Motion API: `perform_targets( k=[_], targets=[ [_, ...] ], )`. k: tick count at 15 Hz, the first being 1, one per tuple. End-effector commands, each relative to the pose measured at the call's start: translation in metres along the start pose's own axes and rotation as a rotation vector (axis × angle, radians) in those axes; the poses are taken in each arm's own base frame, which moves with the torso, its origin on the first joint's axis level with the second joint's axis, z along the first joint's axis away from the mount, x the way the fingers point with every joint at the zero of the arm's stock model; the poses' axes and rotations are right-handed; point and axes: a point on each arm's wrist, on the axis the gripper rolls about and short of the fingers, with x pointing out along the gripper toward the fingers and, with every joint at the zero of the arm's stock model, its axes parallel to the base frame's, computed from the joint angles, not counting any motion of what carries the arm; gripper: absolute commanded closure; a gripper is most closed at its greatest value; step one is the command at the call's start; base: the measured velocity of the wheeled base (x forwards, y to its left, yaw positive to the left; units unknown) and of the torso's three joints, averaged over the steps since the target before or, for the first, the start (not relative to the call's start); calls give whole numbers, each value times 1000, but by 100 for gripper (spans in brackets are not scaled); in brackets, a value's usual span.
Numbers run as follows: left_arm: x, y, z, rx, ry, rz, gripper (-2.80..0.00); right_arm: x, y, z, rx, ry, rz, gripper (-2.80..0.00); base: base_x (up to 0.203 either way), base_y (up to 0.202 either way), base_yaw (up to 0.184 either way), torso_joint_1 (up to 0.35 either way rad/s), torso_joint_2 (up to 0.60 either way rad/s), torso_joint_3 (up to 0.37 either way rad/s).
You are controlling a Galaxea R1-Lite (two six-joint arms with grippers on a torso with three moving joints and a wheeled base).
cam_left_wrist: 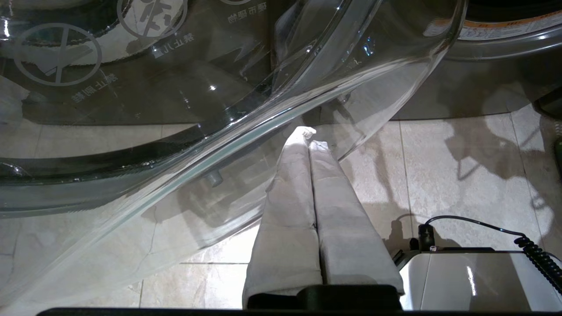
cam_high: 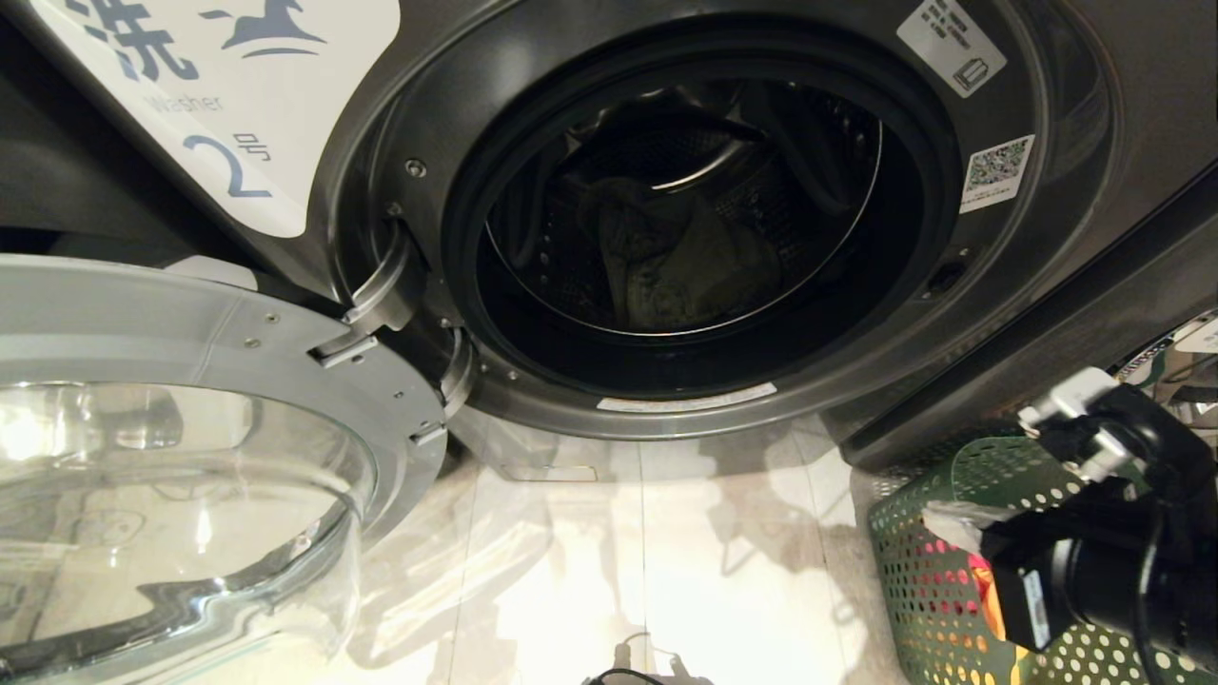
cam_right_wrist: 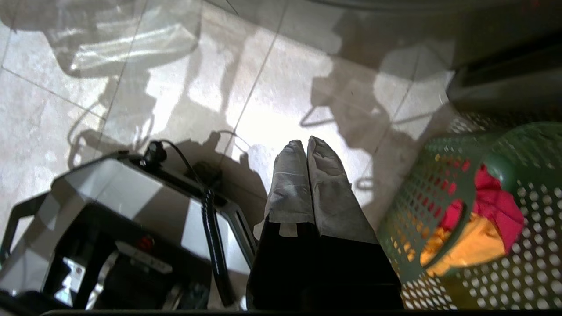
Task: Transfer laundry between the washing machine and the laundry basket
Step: Pick a cloth and place it into the basket
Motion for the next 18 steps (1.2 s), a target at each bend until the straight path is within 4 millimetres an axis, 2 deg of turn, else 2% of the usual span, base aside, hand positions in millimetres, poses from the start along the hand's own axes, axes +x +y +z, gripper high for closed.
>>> perform_targets(
  k=[1, 4, 10, 14, 18],
  targets=[
    [0, 0, 0, 0, 1, 0, 0, 51, 16, 4, -8, -11, 11, 0, 0, 0, 0, 0, 0, 0],
    [0, 0, 0, 0, 1, 0, 0, 97, 32, 17, 5, -60, -11, 0, 0, 0, 0, 0, 0, 0],
    [0, 0, 0, 0, 0, 0, 0, 196, 56, 63, 66, -215, -138, 0, 0, 0, 0, 0, 0, 0],
    [0, 0, 0, 0, 1, 0, 0, 251, 61, 83, 102, -292, -205, 0, 0, 0, 0, 0, 0, 0],
    [0, 0, 0, 0, 1, 0, 0, 291, 53, 109, 157, -426, -279, 0, 0, 0, 0, 0, 0, 0]
  ],
)
